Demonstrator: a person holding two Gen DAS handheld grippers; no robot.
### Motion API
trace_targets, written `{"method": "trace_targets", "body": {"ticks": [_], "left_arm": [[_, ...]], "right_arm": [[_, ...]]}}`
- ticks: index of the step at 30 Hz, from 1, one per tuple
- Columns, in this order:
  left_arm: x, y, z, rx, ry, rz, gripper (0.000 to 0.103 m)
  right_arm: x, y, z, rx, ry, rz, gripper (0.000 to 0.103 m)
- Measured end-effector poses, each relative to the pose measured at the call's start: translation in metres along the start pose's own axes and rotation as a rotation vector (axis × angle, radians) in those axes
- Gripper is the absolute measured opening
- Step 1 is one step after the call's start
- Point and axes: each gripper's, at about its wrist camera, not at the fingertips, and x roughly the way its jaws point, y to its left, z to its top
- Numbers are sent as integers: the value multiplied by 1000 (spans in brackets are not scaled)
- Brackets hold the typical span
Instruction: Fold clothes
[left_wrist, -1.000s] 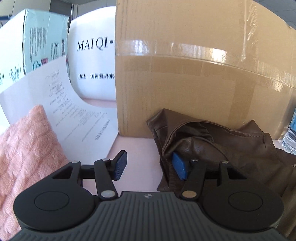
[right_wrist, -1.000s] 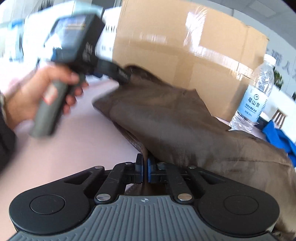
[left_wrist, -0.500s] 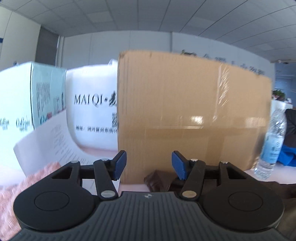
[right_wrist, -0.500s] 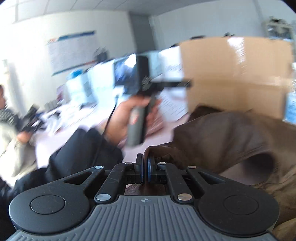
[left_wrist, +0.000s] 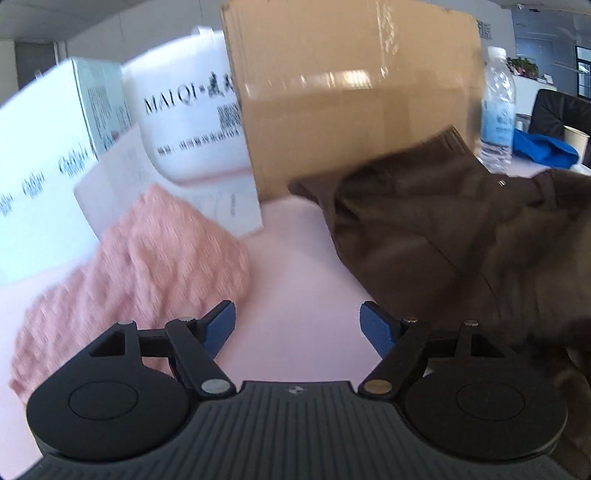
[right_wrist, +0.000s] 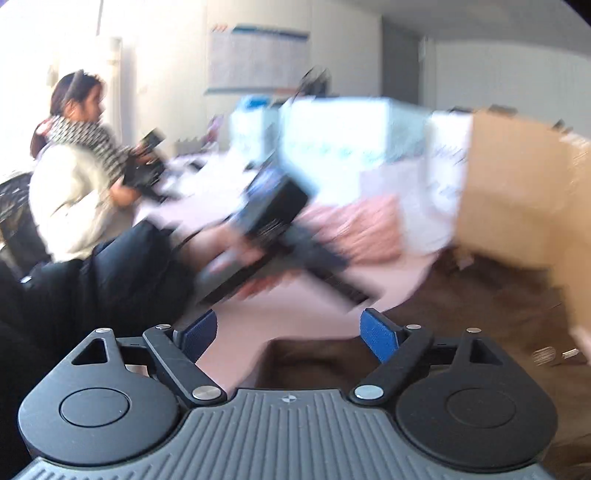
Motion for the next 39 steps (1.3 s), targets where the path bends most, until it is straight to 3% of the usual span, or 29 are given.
{"method": "trace_targets", "body": {"ticks": [3, 6, 8, 10, 12, 15, 16, 17, 21, 25, 28, 31, 34, 36, 39], "left_arm": [[10, -14, -3, -23, 25, -132, 78], [23, -36, 2, -3, 24, -127, 84], [28, -44, 5, -34, 25, -116, 88], [31, -46, 9, -94, 32, -114, 94], [34, -45, 12, -135, 38, -118, 99], [38, -47, 17, -214, 51, -91, 99], [38, -46, 18, -248, 55, -87, 98], [37, -45, 20, -288, 60, -87, 96], [35, -49, 25, -336, 66, -116, 41], [34, -52, 27, -363, 76, -30, 16], [30, -50, 27, -387, 79, 5, 11], [19, -58, 30, -271, 53, 113, 11], [8, -46, 31, -306, 126, 134, 10], [-2, -36, 32, -308, 134, 160, 10], [-20, -18, 27, -287, 147, 320, 10]], "right_arm": [[-20, -50, -10, 9, -121, -262, 85], [-20, -109, -43, 59, -190, -471, 85], [-15, -145, -73, 229, -185, -502, 85], [-4, -171, -89, 355, -86, -464, 85], [2, -167, -93, 330, -89, -452, 89], [12, -146, -93, 294, -102, -500, 103], [18, -141, -90, 304, -93, -494, 103], [21, -138, -88, 318, -79, -483, 103], [30, -141, -87, 379, -43, -461, 103], [33, -139, -85, 385, -39, -456, 103], [31, -139, -86, 387, -54, -459, 103], [24, -137, -89, 396, -106, -456, 103], [15, -134, -90, 420, -161, -458, 103], [11, -130, -90, 418, -190, -469, 103], [7, -127, -90, 429, -215, -484, 103]]}}
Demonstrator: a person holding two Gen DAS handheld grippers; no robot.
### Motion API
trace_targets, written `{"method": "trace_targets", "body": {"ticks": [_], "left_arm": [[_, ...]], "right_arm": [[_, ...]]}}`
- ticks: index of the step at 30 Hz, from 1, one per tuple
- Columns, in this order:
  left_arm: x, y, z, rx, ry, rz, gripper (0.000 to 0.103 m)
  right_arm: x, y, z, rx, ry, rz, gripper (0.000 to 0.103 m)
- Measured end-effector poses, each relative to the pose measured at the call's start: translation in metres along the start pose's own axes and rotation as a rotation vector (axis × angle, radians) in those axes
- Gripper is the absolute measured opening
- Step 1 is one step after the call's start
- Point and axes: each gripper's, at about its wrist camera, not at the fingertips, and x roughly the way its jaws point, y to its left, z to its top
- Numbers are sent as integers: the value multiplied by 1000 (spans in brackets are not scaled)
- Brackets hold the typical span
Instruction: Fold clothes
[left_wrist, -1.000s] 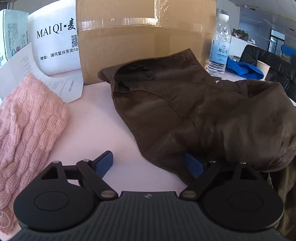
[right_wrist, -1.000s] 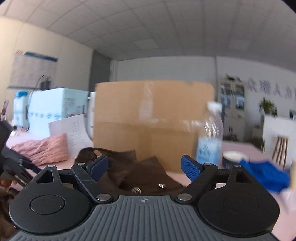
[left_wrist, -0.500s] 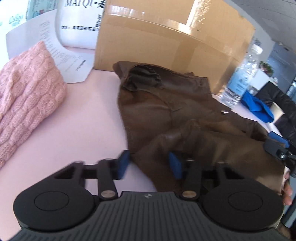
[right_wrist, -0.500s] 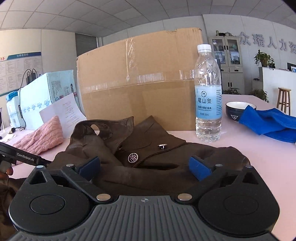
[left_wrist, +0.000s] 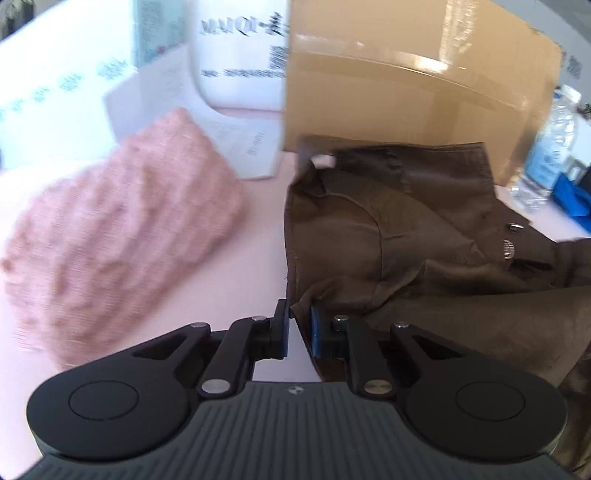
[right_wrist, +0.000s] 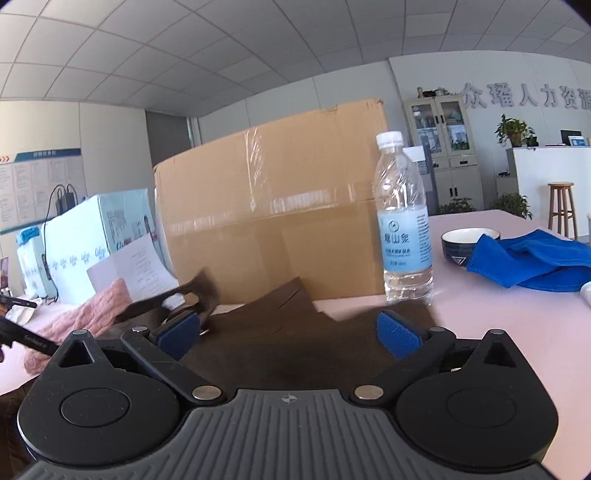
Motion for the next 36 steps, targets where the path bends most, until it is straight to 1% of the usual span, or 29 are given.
{"method": "trace_targets", "body": {"ticks": [2, 6, 9, 10, 11, 14, 15, 16, 17, 18, 20, 22, 23, 24, 25, 26, 28, 29, 30, 31, 33, 34, 36], "left_arm": [[-1, 15, -3, -2, 12, 73, 10], [-1, 42, -11, -8, 46, 155, 10], [-2, 51, -17, 51, 27, 251, 10], [0, 54, -19, 74, 25, 282, 10], [2, 57, -20, 76, 28, 296, 11], [4, 61, -20, 61, 31, 283, 18], [1, 62, -20, 56, 27, 281, 29], [-4, 62, -20, 57, 14, 277, 48], [-10, 62, -20, 58, 2, 273, 57], [-16, 64, -21, 63, -17, 262, 68], [-46, 62, -23, 86, -118, 240, 71], [-71, 56, -20, 102, -220, 207, 79], [-82, 53, -19, 109, -268, 189, 82], [-87, 51, -16, 110, -290, 157, 82], [-92, 48, -11, 103, -315, 110, 82], [-92, 44, -5, 92, -330, 81, 82], [-81, 37, 9, 70, -348, 66, 82], [-71, 34, 16, 56, -353, 66, 82], [-62, 32, 22, 43, -348, 65, 82], [-46, 32, 32, 17, -324, 61, 82], [-19, 31, 44, -36, -266, 48, 82], [1, 33, 54, -78, -222, 35, 82], [31, 35, 64, -162, -167, 30, 81]], "right_arm": [[-1, 0, 0, 14, 4, 1, 103], [3, 0, -1, 35, 37, 5, 103], [7, -1, -3, 41, 74, 4, 103], [10, -1, -4, 43, 96, 9, 103], [13, -2, -5, 48, 131, 26, 103], [22, -3, -9, 75, 246, 95, 103], [24, -3, -10, 86, 268, 113, 103], [24, -3, -10, 98, 277, 128, 103], [24, -4, -11, 110, 286, 143, 103], [22, -3, -11, 115, 276, 147, 103], [17, -2, -8, 107, 223, 134, 103], [12, 0, -4, 73, 159, 111, 103], [11, 3, -1, 35, 128, 97, 103], [11, 6, 2, -20, 102, 77, 103], [12, 9, 5, -56, 96, 65, 103], [14, 10, 8, -76, 100, 60, 103], [19, 11, 13, -101, 110, 62, 103], [24, 12, 18, -89, 123, 87, 103], [29, 14, 23, -71, 137, 121, 103], [36, 16, 28, -62, 148, 143, 103], [52, 24, 39, -60, 170, 179, 103], [61, 28, 44, -65, 184, 197, 103], [83, 34, 51, -82, 209, 223, 98]]}}
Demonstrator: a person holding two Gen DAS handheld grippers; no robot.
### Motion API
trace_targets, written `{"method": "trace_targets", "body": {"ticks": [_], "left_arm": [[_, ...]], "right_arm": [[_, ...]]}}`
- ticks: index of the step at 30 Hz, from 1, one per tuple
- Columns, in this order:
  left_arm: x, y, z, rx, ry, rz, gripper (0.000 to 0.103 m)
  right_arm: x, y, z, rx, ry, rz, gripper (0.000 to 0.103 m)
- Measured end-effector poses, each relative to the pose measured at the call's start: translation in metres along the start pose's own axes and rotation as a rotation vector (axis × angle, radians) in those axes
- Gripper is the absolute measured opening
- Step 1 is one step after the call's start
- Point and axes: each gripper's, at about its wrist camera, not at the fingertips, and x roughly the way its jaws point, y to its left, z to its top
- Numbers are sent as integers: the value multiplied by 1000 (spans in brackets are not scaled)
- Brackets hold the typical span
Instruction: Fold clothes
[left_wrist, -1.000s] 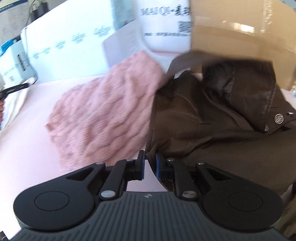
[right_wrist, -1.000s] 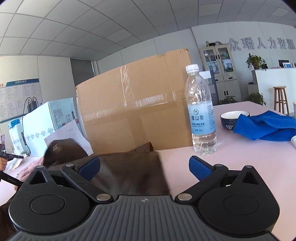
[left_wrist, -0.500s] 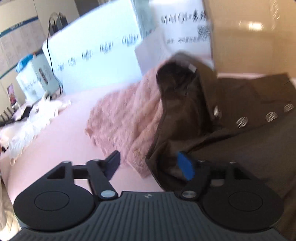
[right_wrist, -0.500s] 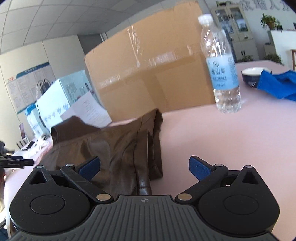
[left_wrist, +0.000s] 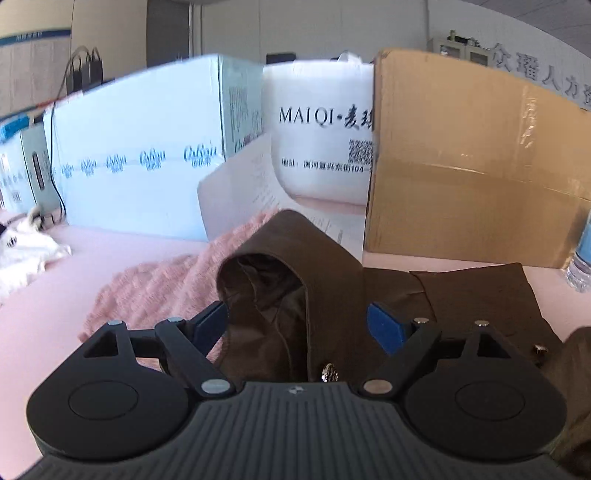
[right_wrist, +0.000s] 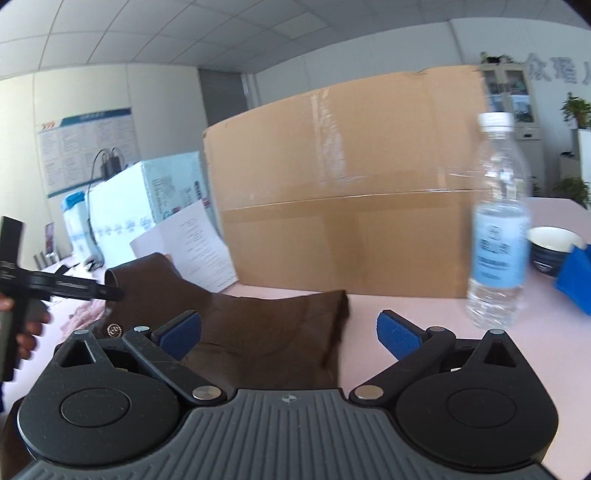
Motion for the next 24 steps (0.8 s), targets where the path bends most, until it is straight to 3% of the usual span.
{"method": "trace_targets", "body": {"ticks": [3, 5, 7, 9, 12, 14, 17, 20, 24], "left_arm": [[18, -2, -12, -12, 40, -16, 81], [25, 2, -19, -12, 26, -67, 81], [32, 10, -17, -42, 30, -97, 81], [39, 18, -15, -72, 35, -126, 81], [48, 29, -7, -114, 37, -186, 81], [51, 31, 0, -127, 38, -218, 81], [59, 29, 7, -134, 36, -208, 80], [68, 24, 12, -127, 25, -186, 80], [72, 20, 10, -84, 1, -168, 78]], "right_arm": [[42, -15, 16, 56, 54, 61, 84], [64, -27, 21, 113, 89, 98, 82], [97, -45, 22, 180, 140, 75, 82], [121, -54, 21, 174, 213, 59, 74], [141, -58, 17, 142, 278, 117, 69], [149, -54, 15, 87, 299, 89, 65], [156, -51, 9, 59, 317, 33, 43], [155, -55, 7, 65, 314, 19, 42], [155, -58, 4, 58, 293, -24, 50]]}}
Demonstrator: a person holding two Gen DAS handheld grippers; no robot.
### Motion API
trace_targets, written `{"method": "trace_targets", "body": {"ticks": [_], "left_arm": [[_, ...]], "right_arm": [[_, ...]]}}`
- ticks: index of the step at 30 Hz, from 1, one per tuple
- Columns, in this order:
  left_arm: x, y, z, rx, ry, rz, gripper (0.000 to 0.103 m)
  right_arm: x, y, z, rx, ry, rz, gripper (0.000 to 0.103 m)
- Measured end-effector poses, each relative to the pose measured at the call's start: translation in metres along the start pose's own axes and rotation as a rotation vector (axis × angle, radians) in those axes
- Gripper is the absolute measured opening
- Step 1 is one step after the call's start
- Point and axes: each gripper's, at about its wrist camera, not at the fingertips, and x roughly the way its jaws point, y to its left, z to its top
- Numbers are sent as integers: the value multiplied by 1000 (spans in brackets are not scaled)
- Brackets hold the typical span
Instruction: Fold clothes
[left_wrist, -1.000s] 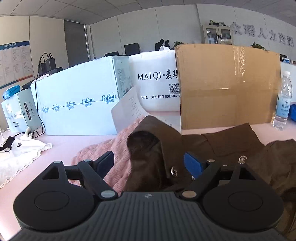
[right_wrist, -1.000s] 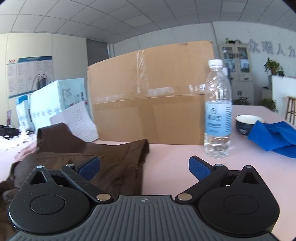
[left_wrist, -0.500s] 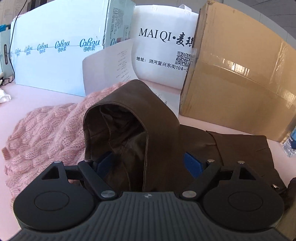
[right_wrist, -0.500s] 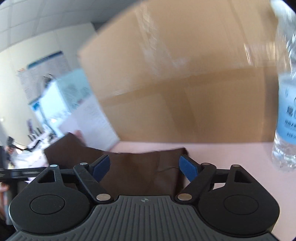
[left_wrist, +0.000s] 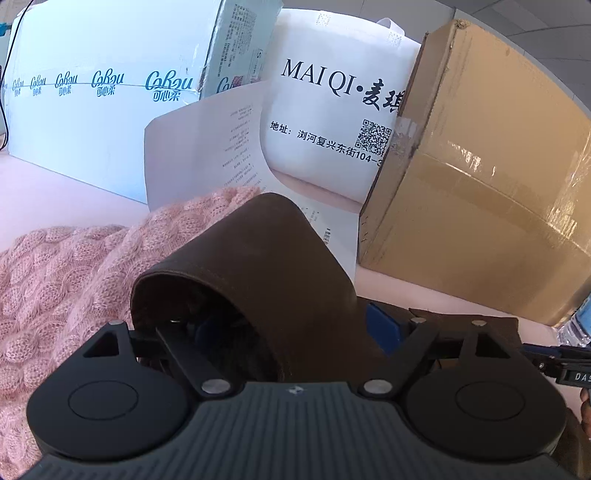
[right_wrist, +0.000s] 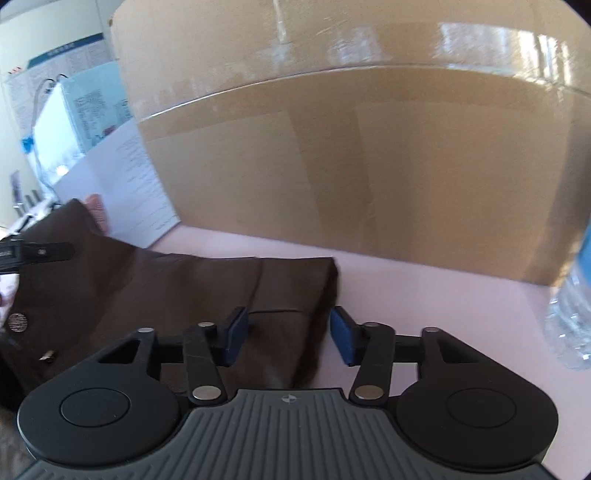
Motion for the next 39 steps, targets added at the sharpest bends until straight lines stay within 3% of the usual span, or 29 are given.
{"method": "trace_targets", "body": {"ticks": [2, 5, 7, 9, 10, 12, 14, 15, 16, 19, 21, 22, 24, 26, 30, 34, 37, 39], "left_arm": [[-1, 2, 1, -9, -10, -12, 78], [-1, 5, 4, -52, -23, -32, 75], [4, 5, 8, -72, -13, -5, 62], [10, 4, 13, -93, 3, 35, 51], [12, 4, 15, -103, 11, 54, 50], [14, 4, 15, -94, 11, 53, 50], [14, 3, 15, -76, 11, 53, 50], [14, 3, 15, -69, 11, 53, 50], [14, 2, 15, -62, 13, 50, 50], [16, 1, 15, -42, 20, 27, 50], [17, -1, 15, -30, 23, 32, 45], [18, -3, 15, -17, 27, 44, 33], [19, -5, 16, 5, 50, 94, 13], [17, -6, 18, -9, 55, 82, 7], [4, -20, 20, 39, -37, 10, 7], [-24, -60, 19, 222, -303, -16, 7], [-23, -83, 25, 257, -365, -5, 8], [-10, -92, 28, 274, -362, 24, 12]], "right_arm": [[1, 0, -1, 19, -11, 29, 46], [-8, 2, 0, 19, -94, -8, 10], [-14, 1, 1, 33, -123, 5, 10], [-12, -2, 0, 51, -97, 32, 10], [-9, -2, 0, 47, -78, 21, 10], [-6, -2, -1, 37, -49, 13, 25], [-4, -3, -2, 47, -41, 60, 37], [-3, -1, -2, 50, -49, 90, 36], [-4, 0, -2, 50, -55, 117, 35], [-1, 8, -2, 35, -28, 109, 4], [-2, 11, -3, 35, -32, 78, 4], [-4, 12, -3, 40, -50, 67, 4], [-18, 17, 0, 45, -131, 16, 4], [-34, 21, 5, 41, -221, -18, 3], [-74, 29, 13, 37, -405, -89, 3], [-107, 33, 17, -4, -559, -174, 3], [-114, 30, 18, -18, -595, -222, 4], [-102, 24, 18, -24, -531, -250, 4]]}}
